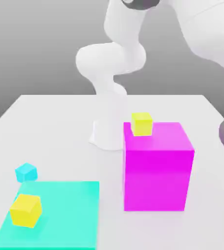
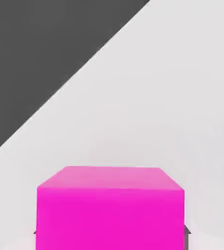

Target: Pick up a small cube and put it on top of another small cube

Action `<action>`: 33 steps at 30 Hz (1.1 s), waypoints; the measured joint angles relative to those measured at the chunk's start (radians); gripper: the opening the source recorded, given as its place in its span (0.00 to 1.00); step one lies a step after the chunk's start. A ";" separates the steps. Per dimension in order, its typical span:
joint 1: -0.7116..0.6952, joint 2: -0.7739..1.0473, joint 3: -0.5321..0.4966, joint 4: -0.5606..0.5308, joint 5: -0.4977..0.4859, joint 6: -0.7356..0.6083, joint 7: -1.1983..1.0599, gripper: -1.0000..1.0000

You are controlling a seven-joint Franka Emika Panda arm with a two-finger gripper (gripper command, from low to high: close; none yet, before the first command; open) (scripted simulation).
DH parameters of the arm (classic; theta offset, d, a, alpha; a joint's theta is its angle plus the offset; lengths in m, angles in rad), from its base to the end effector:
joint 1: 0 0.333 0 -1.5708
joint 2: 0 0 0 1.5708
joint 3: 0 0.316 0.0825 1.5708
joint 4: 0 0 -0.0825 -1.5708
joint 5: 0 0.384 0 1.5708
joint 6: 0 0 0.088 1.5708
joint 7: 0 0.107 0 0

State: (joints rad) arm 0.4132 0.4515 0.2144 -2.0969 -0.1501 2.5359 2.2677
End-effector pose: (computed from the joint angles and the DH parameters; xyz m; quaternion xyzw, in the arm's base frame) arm 0.4712 0.3434 0.2069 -0.7188 0.6952 0.0036 0.0016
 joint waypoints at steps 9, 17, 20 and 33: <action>-0.146 -0.329 0.060 -0.161 0.188 -0.159 -0.446 0.00; -0.181 -0.626 0.004 -0.304 0.296 -0.310 -0.818 0.00; -0.179 -0.736 -0.030 -0.358 0.306 -0.365 -0.936 0.00; -0.171 -1.201 -0.163 -0.595 0.216 -0.593 -1.338 0.00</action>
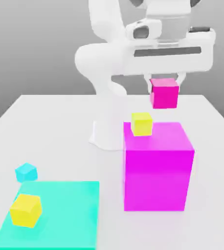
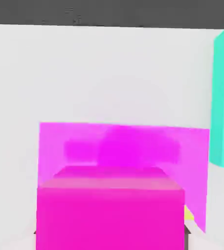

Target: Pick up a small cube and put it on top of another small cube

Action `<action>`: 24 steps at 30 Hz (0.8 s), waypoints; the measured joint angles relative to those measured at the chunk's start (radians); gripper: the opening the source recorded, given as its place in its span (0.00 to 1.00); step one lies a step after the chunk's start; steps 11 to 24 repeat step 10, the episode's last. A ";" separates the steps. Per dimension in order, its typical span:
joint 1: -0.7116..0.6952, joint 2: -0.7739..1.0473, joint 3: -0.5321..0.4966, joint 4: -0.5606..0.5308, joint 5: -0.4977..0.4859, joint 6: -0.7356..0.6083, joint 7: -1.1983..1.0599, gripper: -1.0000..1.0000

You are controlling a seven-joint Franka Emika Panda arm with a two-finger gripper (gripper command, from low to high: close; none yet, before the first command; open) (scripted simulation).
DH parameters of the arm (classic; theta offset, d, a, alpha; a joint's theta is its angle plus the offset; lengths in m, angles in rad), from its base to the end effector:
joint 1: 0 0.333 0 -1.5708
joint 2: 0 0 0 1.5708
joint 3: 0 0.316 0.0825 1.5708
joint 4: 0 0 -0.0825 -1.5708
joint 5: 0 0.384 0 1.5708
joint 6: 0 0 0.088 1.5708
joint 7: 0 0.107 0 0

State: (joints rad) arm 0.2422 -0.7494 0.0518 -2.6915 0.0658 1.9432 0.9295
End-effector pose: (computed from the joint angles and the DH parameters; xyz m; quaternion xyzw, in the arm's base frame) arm 0.3063 0.0971 0.4509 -0.9438 0.3303 0.0070 0.0109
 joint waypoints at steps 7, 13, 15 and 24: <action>-0.005 -0.056 -0.014 -0.175 -0.028 0.118 -0.081 1.00; -0.005 -0.056 -0.014 -0.175 -0.028 0.118 -0.081 1.00; -0.005 -0.056 -0.014 -0.175 -0.028 0.118 -0.081 1.00; -0.005 -0.056 -0.014 -0.175 -0.028 0.118 -0.081 1.00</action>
